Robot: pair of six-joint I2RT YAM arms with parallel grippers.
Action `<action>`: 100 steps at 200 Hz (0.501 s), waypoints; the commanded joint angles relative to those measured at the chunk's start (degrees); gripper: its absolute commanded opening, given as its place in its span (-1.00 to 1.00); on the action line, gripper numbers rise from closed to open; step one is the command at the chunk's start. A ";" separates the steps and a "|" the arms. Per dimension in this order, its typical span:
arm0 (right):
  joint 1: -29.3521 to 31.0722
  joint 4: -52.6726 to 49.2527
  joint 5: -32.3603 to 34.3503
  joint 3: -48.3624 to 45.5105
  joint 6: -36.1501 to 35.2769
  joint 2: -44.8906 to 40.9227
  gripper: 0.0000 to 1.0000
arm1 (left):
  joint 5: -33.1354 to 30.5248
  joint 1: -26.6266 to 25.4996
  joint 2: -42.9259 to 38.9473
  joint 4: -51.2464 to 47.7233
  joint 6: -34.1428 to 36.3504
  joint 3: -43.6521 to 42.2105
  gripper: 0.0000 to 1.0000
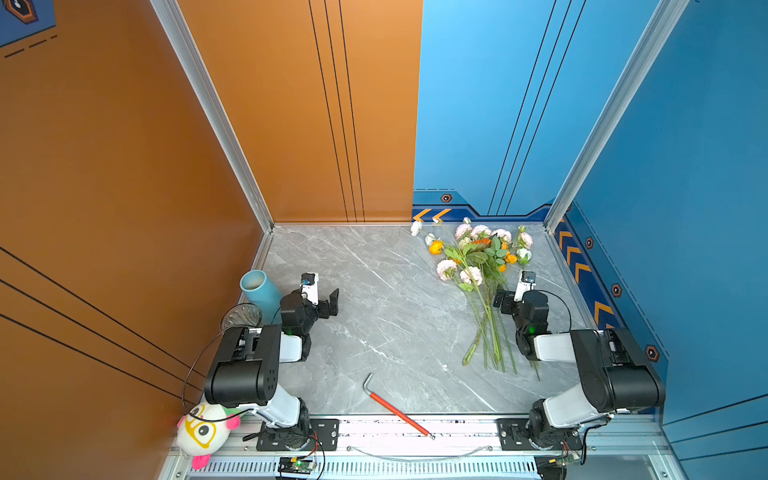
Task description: Arrange the flowers into the vase
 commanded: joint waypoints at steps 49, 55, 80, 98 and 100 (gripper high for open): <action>-0.23 0.55 -0.71 0.95 -0.02 0.78 1.00 | -0.49 -0.51 0.55 -0.04 0.90 1.01 0.96; -0.23 0.55 -0.70 0.95 -0.04 0.76 1.00 | -0.57 -0.53 0.46 -0.07 0.90 0.93 0.96; -0.17 0.53 -0.84 0.91 -0.06 0.72 1.00 | -0.50 -0.52 0.47 -0.01 0.97 0.96 0.96; -0.15 1.02 -0.41 0.55 0.06 0.40 1.00 | -0.28 -0.43 0.24 0.05 0.75 0.75 0.98; -0.15 1.13 -0.28 0.41 0.24 0.22 1.00 | -0.24 -0.43 0.17 0.08 0.75 0.71 0.97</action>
